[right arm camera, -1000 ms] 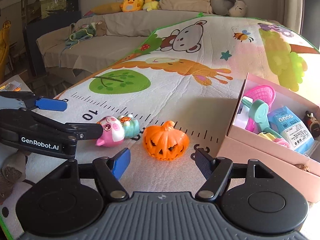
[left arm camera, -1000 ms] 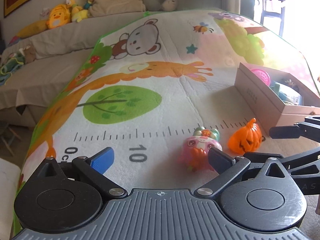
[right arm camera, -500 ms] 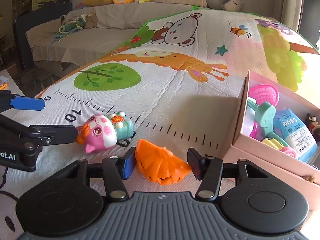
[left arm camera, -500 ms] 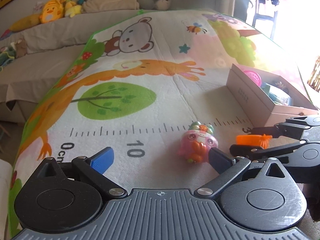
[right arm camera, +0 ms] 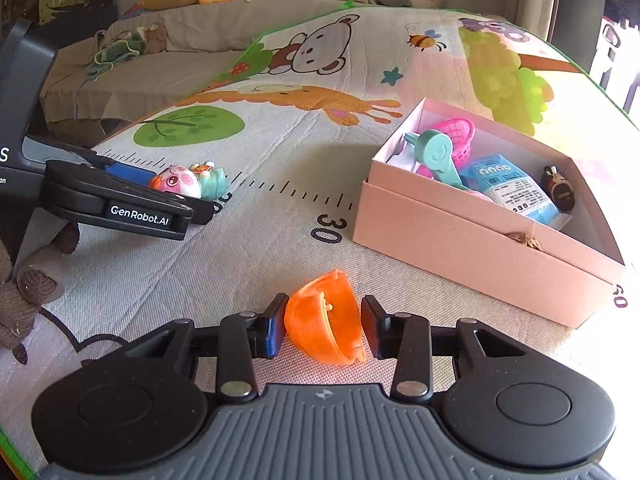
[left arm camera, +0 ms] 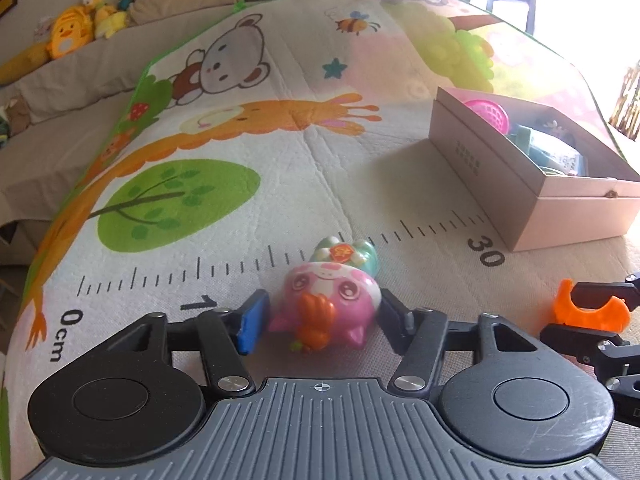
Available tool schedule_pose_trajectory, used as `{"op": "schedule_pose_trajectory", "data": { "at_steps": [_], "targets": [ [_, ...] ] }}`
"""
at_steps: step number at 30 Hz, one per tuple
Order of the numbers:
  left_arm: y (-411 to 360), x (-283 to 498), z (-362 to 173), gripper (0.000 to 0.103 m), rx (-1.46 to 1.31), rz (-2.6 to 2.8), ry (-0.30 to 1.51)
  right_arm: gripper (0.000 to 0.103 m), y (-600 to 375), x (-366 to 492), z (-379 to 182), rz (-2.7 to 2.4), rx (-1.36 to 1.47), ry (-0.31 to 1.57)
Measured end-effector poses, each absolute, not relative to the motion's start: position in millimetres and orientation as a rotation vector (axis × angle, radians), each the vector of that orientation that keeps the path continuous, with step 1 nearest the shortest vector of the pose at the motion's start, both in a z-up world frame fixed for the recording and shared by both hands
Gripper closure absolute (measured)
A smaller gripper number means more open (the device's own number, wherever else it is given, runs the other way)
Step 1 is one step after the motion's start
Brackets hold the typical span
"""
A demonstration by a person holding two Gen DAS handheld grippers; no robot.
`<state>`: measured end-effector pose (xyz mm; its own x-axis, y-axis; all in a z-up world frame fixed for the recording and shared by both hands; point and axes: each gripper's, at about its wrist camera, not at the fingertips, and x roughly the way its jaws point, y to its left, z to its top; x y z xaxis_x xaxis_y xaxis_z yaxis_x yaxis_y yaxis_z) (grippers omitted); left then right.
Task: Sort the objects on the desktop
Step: 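Grasp the pink cat toy with the left gripper while right grasps the orange pumpkin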
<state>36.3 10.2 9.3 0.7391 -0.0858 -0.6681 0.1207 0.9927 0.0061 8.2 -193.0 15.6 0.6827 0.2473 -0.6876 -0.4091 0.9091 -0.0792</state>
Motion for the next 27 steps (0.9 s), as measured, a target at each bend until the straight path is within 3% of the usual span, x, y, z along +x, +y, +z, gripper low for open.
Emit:
{"op": "schedule_pose_trajectory", "data": {
  "at_steps": [5, 11, 19, 24, 26, 27],
  "targets": [
    [12, 20, 9, 0.049, 0.074, -0.115, 0.711, 0.056, -189, 8, 16, 0.383, -0.229, 0.727],
    [18, -23, 11, 0.049, 0.071, -0.155, 0.716, 0.036, -187, 4, 17, 0.363, -0.255, 0.686],
    [28, -51, 12, 0.039, 0.030, -0.161, 0.716, 0.022, -187, -6, 16, 0.361, -0.268, 0.647],
    [19, -43, 12, 0.033, 0.048, -0.154, 0.734, 0.021, -183, 3, 12, 0.367, -0.271, 0.663],
    [16, -42, 12, 0.034, 0.056, -0.148, 0.742, 0.026, -183, 7, 10, 0.368, -0.265, 0.687],
    [15, -41, 12, 0.034, 0.055, -0.144, 0.746, 0.035, -185, 6, 10, 0.380, -0.253, 0.690]
  ]
}}
